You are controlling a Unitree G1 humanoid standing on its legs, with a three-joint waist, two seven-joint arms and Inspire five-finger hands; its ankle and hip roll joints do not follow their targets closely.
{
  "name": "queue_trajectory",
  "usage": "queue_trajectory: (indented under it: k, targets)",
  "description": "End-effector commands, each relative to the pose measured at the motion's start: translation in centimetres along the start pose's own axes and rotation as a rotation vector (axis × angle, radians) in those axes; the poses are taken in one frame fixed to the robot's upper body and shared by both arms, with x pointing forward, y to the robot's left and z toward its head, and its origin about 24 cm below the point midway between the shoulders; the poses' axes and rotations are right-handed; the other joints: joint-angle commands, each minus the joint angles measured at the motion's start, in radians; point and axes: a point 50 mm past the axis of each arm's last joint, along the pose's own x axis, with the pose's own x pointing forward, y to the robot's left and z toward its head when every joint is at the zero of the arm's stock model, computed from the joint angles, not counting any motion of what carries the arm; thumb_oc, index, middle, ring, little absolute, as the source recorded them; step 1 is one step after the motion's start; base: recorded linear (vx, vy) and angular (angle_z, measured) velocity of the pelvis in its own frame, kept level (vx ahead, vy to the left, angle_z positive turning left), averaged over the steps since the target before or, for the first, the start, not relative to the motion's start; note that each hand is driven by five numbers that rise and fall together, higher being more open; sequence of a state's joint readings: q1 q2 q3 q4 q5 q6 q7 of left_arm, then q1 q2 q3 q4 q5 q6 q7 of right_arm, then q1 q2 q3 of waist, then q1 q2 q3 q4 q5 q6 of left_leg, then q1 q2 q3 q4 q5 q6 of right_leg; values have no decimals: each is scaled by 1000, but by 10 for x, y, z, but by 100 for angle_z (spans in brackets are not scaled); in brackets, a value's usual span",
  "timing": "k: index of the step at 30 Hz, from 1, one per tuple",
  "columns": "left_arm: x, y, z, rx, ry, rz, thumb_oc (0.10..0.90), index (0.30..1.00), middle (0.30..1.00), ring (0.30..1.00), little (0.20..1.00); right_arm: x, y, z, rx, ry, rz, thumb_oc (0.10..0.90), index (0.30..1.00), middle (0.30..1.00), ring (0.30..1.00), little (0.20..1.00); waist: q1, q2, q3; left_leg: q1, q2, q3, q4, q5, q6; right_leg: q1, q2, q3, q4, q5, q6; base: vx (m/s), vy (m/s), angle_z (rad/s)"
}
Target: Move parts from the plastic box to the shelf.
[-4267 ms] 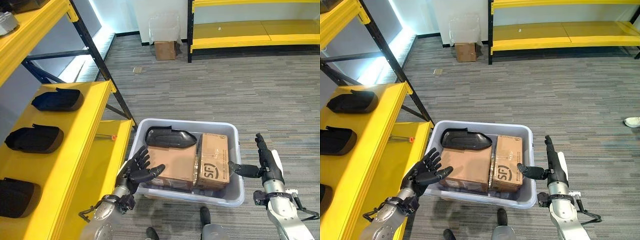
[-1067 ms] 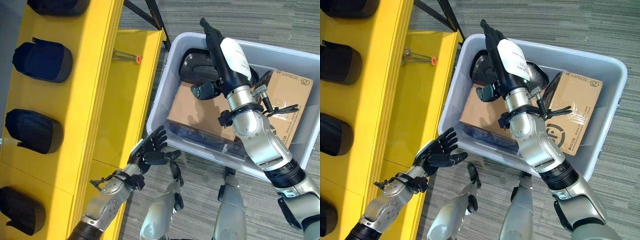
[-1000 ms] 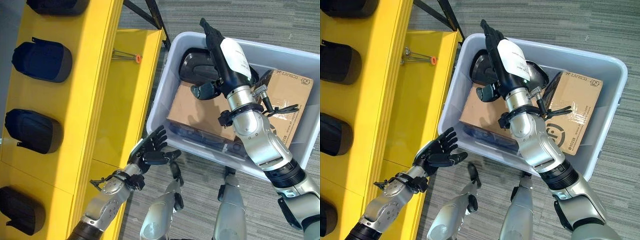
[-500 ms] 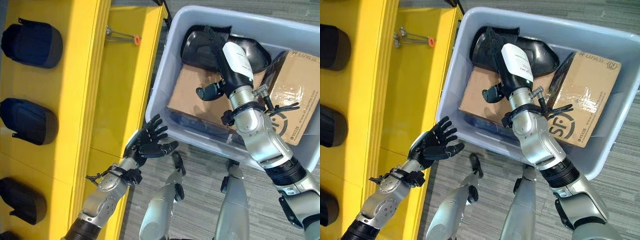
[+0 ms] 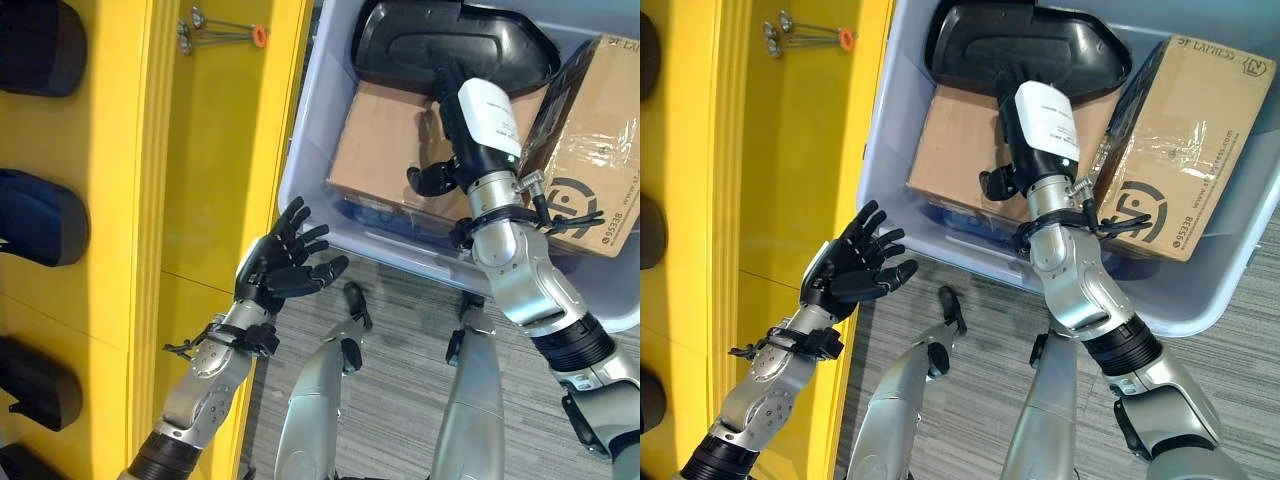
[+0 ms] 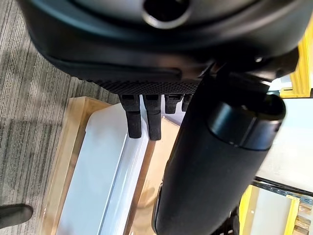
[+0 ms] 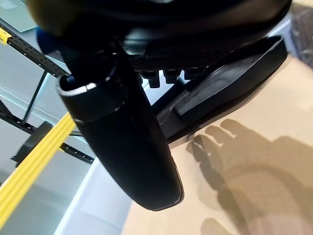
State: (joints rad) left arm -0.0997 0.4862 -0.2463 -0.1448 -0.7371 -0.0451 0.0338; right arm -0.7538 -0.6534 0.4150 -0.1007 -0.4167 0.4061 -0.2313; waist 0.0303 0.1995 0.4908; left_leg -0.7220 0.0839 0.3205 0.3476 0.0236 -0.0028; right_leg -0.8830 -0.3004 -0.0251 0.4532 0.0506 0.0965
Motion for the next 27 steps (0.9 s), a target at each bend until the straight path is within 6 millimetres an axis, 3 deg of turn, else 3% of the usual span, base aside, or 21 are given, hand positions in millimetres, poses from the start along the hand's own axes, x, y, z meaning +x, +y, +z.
queue_trajectory:
  k: [1,3,7,14,27]
  targets:
    - [-16,-21,-24,-24,92,-96,900,1000,1000,1000,1000,17,-69,64,-105,-358,-367,900,1000,1000,1000,1000,-30,69,29,3,-21,-115,21,-78,-51,18,71,-19,155,-233,-41,22,39,-7]
    - [-17,-23,-20,-39,83,-106,900,1000,1000,1000,1000,16,-88,77,-195,-459,-463,900,1000,1000,1000,1000,-32,82,29,3,-25,-115,24,-79,-52,11,71,-9,166,-238,-41,30,70,-6]
    - [-18,-24,-18,-50,83,-110,900,1000,1000,1000,1000,11,-96,87,-195,-496,-472,900,1000,1000,1000,1000,-33,89,29,13,-28,-111,15,-75,-54,15,70,-5,165,-239,-41,9,33,-2]
    - [-21,-23,-16,-68,81,-132,900,1000,1000,1000,1000,10,-97,93,-215,-508,-475,900,1000,1000,1000,1000,-29,102,29,32,-32,-108,12,-76,-53,27,62,-2,169,-245,-43,5,16,0]
    - [-23,-23,-17,-59,98,-145,900,1000,1000,1000,1000,18,-88,86,-249,-449,-431,900,1000,1000,1000,1000,-18,105,29,26,-35,-110,19,-80,-50,22,56,-12,184,-252,-43,0,-1,0]
